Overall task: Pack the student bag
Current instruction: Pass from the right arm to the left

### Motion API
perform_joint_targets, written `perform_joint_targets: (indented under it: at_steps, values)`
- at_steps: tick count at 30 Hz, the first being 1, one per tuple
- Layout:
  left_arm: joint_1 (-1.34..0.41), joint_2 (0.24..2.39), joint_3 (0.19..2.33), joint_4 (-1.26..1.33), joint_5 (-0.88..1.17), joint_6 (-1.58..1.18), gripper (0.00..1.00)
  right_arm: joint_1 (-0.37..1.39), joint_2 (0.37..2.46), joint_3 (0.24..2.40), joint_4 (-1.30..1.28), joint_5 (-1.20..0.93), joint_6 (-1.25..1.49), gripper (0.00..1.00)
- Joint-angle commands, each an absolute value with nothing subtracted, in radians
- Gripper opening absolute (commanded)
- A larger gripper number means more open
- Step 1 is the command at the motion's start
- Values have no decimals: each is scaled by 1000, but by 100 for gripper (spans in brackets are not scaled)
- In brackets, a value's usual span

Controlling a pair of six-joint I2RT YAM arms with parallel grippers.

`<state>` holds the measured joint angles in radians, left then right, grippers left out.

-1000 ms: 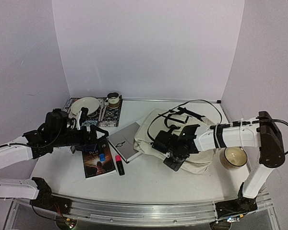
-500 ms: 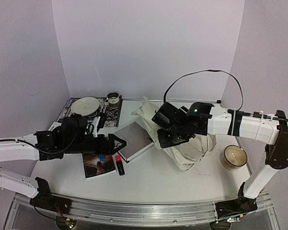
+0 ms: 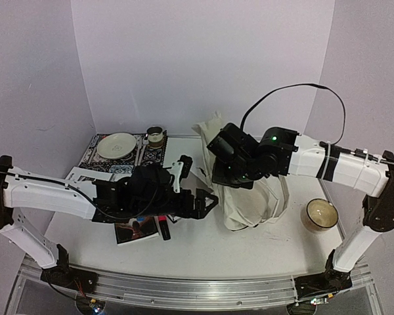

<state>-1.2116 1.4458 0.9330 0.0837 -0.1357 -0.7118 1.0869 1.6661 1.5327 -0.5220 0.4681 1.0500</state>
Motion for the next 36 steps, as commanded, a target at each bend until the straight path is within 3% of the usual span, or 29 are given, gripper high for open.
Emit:
perform_joint_targets:
  at_steps: [1, 7, 11, 13, 14, 16, 18, 22, 27, 36]
  values:
    - [-1244, 1514, 1035, 163, -181, -696, 99, 1095, 1629, 1602, -468, 541, 1139, 0]
    - [-1258, 1587, 1094, 170, -219, -675, 99, 1095, 1620, 1624, -411, 519, 1155, 0]
    - [-1258, 1614, 1101, 173, -292, -662, 90, 1094, 1610, 1628, -383, 507, 1149, 0]
    - [-1259, 1619, 1105, 171, -309, -645, 76, 1094, 1606, 1627, -377, 508, 1139, 0]
    - [-1259, 1618, 1106, 171, -314, -637, 61, 1094, 1603, 1627, -376, 508, 1128, 0]
    - [-1259, 1605, 1101, 171, -328, -621, 40, 1094, 1594, 1621, -375, 517, 1099, 2]
    - [-1258, 1579, 1093, 167, -340, -597, 20, 1094, 1576, 1612, -374, 537, 1054, 10]
    - [-1257, 1517, 1080, 149, -346, -530, 2, 1093, 1522, 1577, -374, 583, 890, 30]
    - [-1226, 1450, 1104, 55, -277, -455, 0, 1077, 1420, 1484, -374, 601, 648, 56]
    - [-1046, 1386, 1141, -133, 139, -399, 0, 912, 1250, 1265, -378, 393, 391, 79]
